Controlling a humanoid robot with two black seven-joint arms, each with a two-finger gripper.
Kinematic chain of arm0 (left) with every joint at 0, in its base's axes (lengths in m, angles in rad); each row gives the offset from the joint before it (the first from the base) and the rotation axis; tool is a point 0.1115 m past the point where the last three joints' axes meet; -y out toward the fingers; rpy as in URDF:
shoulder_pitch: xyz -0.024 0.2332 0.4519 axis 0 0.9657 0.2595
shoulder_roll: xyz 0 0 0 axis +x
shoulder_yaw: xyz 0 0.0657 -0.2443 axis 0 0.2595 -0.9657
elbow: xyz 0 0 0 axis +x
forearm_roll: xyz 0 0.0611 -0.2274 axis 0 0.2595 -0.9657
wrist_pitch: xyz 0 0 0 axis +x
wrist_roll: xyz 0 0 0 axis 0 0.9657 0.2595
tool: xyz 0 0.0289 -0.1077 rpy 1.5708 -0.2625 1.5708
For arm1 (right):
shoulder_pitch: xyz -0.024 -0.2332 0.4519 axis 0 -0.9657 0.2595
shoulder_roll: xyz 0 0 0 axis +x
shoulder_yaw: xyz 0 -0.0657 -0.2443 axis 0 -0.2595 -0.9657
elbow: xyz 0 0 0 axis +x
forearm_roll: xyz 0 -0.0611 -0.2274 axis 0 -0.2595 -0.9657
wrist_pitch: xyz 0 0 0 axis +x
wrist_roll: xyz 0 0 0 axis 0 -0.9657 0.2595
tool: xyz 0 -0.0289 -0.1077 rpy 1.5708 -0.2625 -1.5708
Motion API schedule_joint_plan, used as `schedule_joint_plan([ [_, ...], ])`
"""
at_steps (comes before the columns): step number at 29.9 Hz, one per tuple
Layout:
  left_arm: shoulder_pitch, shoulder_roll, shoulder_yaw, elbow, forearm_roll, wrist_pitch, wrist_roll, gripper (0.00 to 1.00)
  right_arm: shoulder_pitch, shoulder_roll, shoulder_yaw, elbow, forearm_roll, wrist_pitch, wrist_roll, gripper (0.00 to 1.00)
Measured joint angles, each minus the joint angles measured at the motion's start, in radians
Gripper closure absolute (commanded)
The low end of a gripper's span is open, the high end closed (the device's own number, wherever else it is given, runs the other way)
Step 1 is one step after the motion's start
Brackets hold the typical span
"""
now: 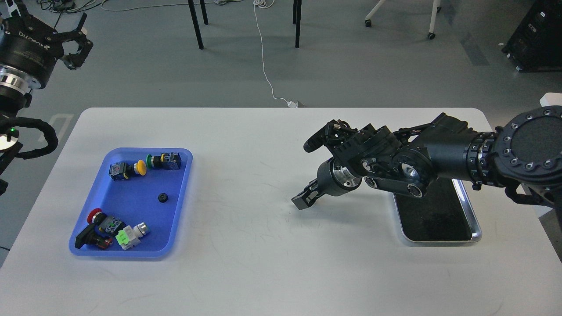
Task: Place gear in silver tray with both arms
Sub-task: 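Reach the right gripper down to the black gear and grasp it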
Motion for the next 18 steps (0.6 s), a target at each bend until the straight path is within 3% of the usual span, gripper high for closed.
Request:
schedule_joint_plan([
  [6, 0.000, 0.000, 0.001, 0.001, 0.000, 0.000, 0.000, 0.03, -0.017, 0.000, 0.002, -0.006, 0.000, -0.001, -0.004, 0.37],
  [13, 0.001, 0.002, 0.002, 0.001, 0.000, 0.000, 0.000, 0.03, -0.020, 0.000, -0.001, -0.010, -0.003, 0.004, -0.008, 0.59],
  [18, 0.002, 0.004, 0.002, 0.001, 0.000, 0.000, 0.000, 0.03, -0.028, 0.000, -0.001, -0.012, -0.003, 0.004, -0.008, 0.68],
])
